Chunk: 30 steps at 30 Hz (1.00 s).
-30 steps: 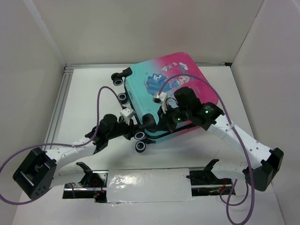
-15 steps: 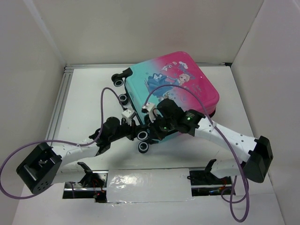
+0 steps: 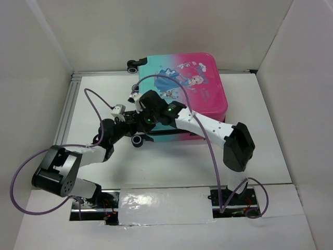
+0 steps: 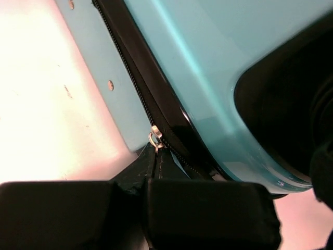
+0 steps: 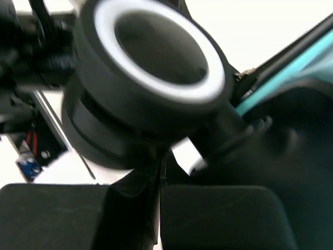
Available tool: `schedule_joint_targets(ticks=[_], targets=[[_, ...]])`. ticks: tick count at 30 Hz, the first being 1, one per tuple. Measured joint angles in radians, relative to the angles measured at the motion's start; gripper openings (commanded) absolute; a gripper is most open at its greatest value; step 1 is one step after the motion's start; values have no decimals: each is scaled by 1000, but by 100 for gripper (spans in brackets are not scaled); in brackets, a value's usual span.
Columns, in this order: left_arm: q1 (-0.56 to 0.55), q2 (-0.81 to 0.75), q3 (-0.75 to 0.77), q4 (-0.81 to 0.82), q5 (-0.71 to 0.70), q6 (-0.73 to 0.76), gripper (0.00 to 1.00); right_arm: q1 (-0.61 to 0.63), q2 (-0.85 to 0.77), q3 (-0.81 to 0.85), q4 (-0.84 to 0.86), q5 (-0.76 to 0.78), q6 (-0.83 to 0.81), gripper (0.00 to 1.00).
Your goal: Pack the luggage
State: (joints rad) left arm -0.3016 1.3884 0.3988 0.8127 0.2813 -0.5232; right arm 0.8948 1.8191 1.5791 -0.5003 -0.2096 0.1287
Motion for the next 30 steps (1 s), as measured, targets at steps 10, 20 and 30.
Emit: schedule_joint_targets(ticks=[10, 20, 30], targets=[[25, -40, -89, 116, -62, -50, 0, -9, 230, 356, -182, -1, 70, 0], [-16, -285, -71, -177, -8, 296, 0, -24, 341, 515, -180, 47, 84, 0], [-47, -254, -82, -89, -57, 307, 0, -35, 485, 750, -229, 21, 108, 15]])
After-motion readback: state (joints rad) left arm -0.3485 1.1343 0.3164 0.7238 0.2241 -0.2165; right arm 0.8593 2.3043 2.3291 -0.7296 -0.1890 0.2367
